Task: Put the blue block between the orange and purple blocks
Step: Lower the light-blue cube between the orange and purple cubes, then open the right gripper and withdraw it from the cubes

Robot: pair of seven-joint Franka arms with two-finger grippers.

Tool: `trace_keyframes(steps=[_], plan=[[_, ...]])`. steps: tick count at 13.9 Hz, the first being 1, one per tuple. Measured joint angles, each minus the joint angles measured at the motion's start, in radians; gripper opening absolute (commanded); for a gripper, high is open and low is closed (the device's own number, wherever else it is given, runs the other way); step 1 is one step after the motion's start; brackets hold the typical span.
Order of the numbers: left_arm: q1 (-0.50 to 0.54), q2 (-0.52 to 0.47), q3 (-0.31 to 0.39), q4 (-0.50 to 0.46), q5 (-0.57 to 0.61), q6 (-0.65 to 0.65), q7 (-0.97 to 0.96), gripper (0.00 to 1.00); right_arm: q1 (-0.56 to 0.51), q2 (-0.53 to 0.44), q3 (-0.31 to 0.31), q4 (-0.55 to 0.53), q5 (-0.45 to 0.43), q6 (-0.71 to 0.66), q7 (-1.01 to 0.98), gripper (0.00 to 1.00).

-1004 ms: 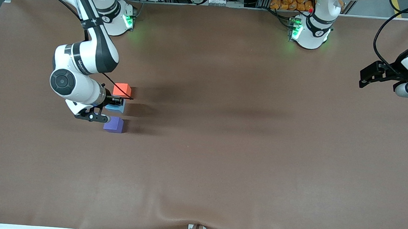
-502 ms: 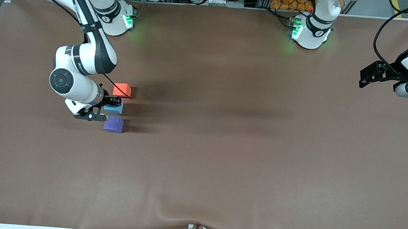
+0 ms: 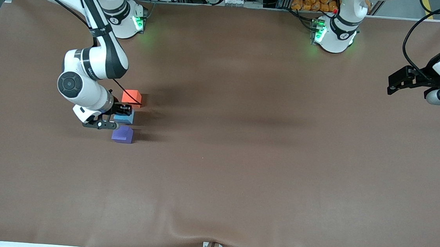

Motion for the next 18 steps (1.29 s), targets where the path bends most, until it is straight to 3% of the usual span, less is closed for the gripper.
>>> trace_keyframes(steps=[13,14,15,18], plan=[[0.0,0.0,0.0,-0.001,0.0,0.0,0.0,1.0,-0.003,0.044,0.009,-0.066,0.0,0.135,-0.007,0.0],[0.0,0.0,0.0,-0.001,0.0,0.0,0.0,1.0,-0.003,0.044,0.009,-0.066,0.0,0.135,-0.007,0.41],[0.0,0.0,0.0,-0.001,0.0,0.0,0.0,1.0,-0.004,0.044,0.009,-0.066,0.001,0.135,-0.007,0.99],[0.0,0.0,0.0,-0.002,0.0,0.0,0.0,1.0,-0.004,0.048,0.009,-0.066,0.001,0.135,-0.007,1.0]])
